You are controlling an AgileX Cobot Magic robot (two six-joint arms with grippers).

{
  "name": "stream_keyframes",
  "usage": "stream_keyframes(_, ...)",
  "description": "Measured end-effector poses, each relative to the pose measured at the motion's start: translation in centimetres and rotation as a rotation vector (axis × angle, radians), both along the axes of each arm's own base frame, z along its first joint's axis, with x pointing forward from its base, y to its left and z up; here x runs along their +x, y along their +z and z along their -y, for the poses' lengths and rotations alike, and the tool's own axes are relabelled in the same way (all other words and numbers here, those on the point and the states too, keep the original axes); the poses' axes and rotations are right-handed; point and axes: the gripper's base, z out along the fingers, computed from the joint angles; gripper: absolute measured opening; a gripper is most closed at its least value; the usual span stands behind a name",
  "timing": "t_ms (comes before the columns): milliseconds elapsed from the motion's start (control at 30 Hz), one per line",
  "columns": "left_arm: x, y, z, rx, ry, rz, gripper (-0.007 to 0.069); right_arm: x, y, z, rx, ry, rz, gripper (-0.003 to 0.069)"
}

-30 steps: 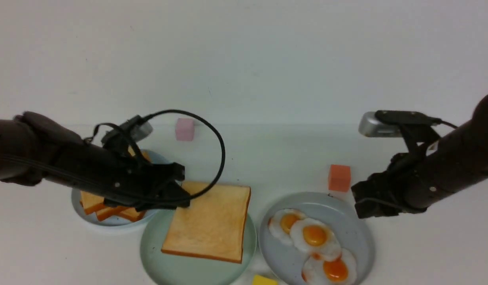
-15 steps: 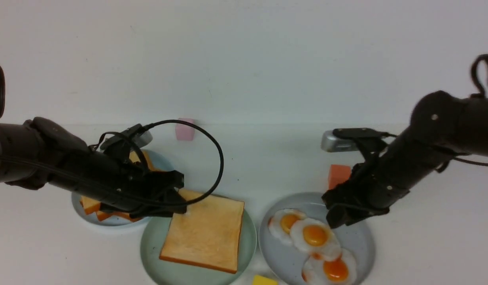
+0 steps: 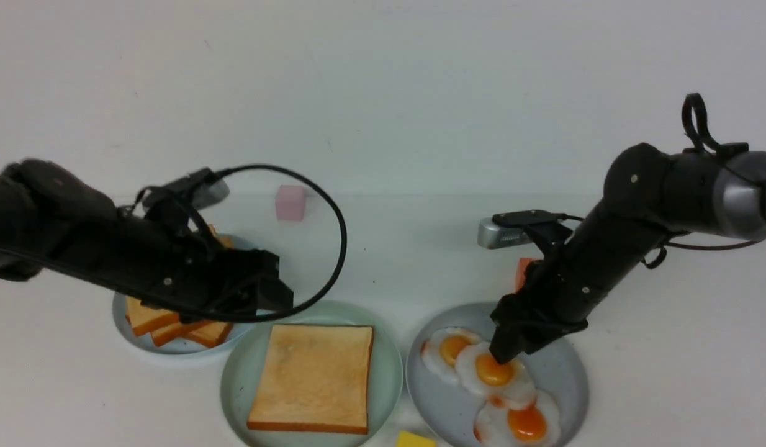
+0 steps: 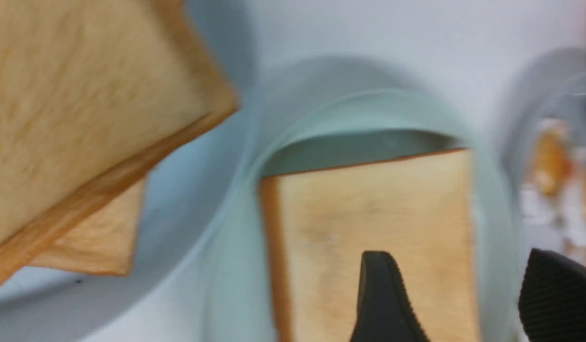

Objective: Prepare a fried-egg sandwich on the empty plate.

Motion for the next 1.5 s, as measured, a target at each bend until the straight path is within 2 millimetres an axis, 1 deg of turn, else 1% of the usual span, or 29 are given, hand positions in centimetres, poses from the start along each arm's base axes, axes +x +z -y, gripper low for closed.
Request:
stream_keyframes(67,-1.0,1.8,0.0,-0.009,-0.023,0.018,0.0404,0.3,-0.5,0.5,0.031,0.008,-0.011,0.0388)
stream_keyframes(100,-1.2,2.1,0.0,-0.011,-0.026,0.019,0.0404,0.3,-0.5,0.6,0.038,0.007,-0.011,0.0386)
stream_keyframes(133,-1.7,2.8,-0.1,-0.003,-0.038,0.023,0.0404,0.4,-0.7,0.9,0.062,0.008,-0.022,0.0376)
stream_keyframes(200,-2.8,4.0,-0.5,0.044,-0.048,0.032,0.0400,0.6,-1.0,1.4,0.126,0.014,-0.047,0.0311)
stream_keyframes(233,-3.0,4.2,-0.6,0.059,-0.045,0.034,0.0398,0.6,-1.1,1.5,0.141,0.016,-0.053,0.0288)
stream_keyframes(300,-3.8,5.1,-1.3,0.125,-0.027,0.041,0.0385,0.7,-1.3,1.9,0.180,0.019,-0.065,0.0186)
stream_keyframes(333,-4.0,5.3,-1.5,0.146,-0.019,0.041,0.0379,0.8,-1.4,2.1,0.189,0.013,-0.070,0.0156)
stream_keyframes(433,-5.1,6.5,-2.6,0.237,0.031,0.055,0.0353,0.9,-1.5,2.7,0.200,0.002,-0.080,0.0027)
stream_keyframes(467,-5.5,7.0,-3.0,0.270,0.050,0.067,0.0341,1.0,-1.5,3.0,0.203,-0.001,-0.083,0.0008)
stream_keyframes(600,-7.2,9.4,-3.7,0.289,0.113,0.140,0.0294,1.1,-1.5,3.6,0.218,-0.016,-0.083,0.0001)
stream_keyframes(700,-8.6,10.7,-3.8,0.275,0.112,0.198,0.0262,1.1,-1.4,3.7,0.223,-0.010,-0.083,0.0001)
stream_keyframes(733,-8.7,10.7,-3.8,0.272,0.111,0.200,0.0260,1.1,-1.4,3.7,0.224,-0.009,-0.084,0.0001)
stream_keyframes(767,-9.7,10.9,-3.8,0.266,0.094,0.221,0.0245,1.1,-1.2,3.6,0.232,0.001,-0.090,0.0001)
stream_keyframes(800,-10.1,10.9,-3.8,0.265,0.085,0.233,0.0242,1.2,-1.1,3.6,0.236,0.006,-0.091,0.0001)
stream_keyframes(900,-12.2,10.2,-3.8,0.243,0.068,0.230,0.0234,1.5,0.3,3.0,0.245,0.014,-0.076,0.0001)
stream_keyframes(933,-12.8,9.8,-3.9,0.240,0.066,0.218,0.0234,1.6,1.0,2.7,0.243,0.013,-0.065,0.0001)
stream_keyframes(967,-12.9,9.7,-3.9,0.240,0.065,0.213,0.0234,1.5,1.1,2.6,0.243,0.015,-0.063,0.0001)
stream_keyframes(1000,-14.0,9.1,-4.0,0.232,0.073,0.189,0.0234,1.7,2.5,1.4,0.231,0.028,-0.039,0.0001)
stream_keyframes(1033,-14.6,8.7,-4.1,0.230,0.078,0.174,0.0234,1.7,3.5,0.5,0.226,0.038,-0.024,0.0001)
stream_keyframes(1100,-15.5,8.1,-4.2,0.226,0.094,0.160,0.0234,1.7,4.8,-1.4,0.226,0.054,-0.006,0.0001)
stream_keyframes(1133,-16.0,7.7,-4.3,0.225,0.105,0.154,0.0234,1.6,5.4,-2.9,0.232,0.061,0.007,0.0001)
stream_keyframes(1167,-16.5,7.1,-4.5,0.228,0.117,0.143,0.0234,1.3,6.0,-4.8,0.237,0.072,0.027,0.0001)
stream_keyframes(1200,-16.8,6.9,-4.6,0.228,0.127,0.143,0.0235,1.1,6.2,-6.1,0.242,0.079,0.042,0.0001)
stream_keyframes(1233,-17.1,6.5,-4.7,0.229,0.136,0.138,0.0235,0.5,6.2,-8.4,0.246,0.099,0.077,0.0001)
stream_keyframes(1267,-17.1,6.4,-4.7,0.226,0.140,0.139,0.0235,0.4,6.2,-8.8,0.247,0.105,0.075,0.0002)
stream_keyframes(1300,-17.3,6.0,-4.7,0.224,0.149,0.132,0.0235,-0.1,5.8,-10.8,0.249,0.116,0.112,0.0003)
stream_keyframes(1333,-17.3,5.9,-4.7,0.224,0.149,0.130,0.0237,-0.3,5.4,-11.7,0.249,0.121,0.121,0.0004)
stream_keyframes(1400,-17.3,5.8,-4.7,0.220,0.159,0.135,0.0237,-1.0,4.2,-14.0,0.244,0.139,0.144,0.0008)
stream_keyframes(1500,-17.1,5.8,-4.7,0.218,0.164,0.142,0.0238,-1.3,2.8,-15.6,0.236,0.143,0.162,0.0021)
